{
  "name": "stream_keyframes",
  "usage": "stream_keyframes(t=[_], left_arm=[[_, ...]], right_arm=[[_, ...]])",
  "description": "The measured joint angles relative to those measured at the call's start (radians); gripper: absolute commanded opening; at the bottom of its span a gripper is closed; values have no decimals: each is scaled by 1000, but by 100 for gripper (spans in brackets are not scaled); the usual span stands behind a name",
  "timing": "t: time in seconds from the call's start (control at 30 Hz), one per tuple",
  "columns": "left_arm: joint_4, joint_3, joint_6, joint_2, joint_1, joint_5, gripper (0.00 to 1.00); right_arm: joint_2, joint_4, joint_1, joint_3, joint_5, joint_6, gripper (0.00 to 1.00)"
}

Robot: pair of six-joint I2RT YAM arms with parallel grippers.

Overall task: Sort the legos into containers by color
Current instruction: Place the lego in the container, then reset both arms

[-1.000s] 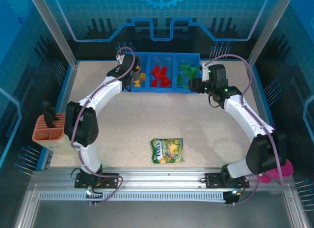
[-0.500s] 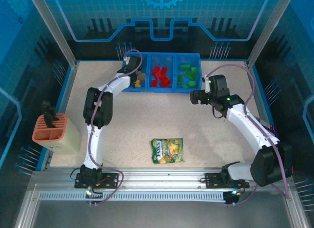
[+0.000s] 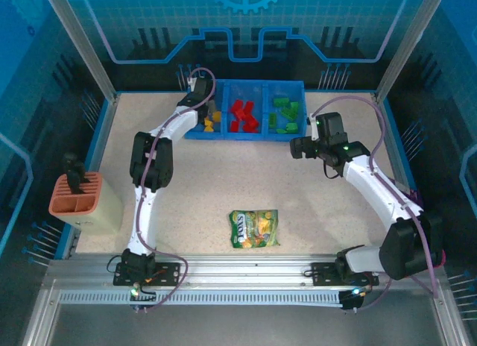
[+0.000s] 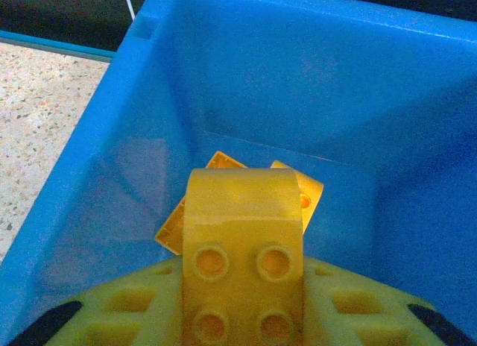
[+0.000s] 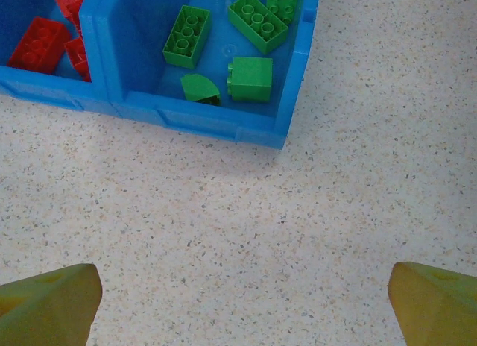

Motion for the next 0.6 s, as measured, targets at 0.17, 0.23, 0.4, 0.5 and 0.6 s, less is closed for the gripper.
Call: stream_keyframes(t=[0.17,0.23,0.4,0.5,0.6], left_arm=[[32,0,11,0,2,14,62],[47,0,14,0,2,19,62],[77,-51,34,-57,2,40,63],[102,-169,69,-191,2,50,68],[151,-347,120,-399,3,53,79]], right_arm=[[7,-3,2,12,4,-8,100],[10,-3,2,13,4,-13,100],[18,1,3,13,22,-31,100],[18,16,5,14,33,-48,100],[18,44,4,13,48,-61,100]])
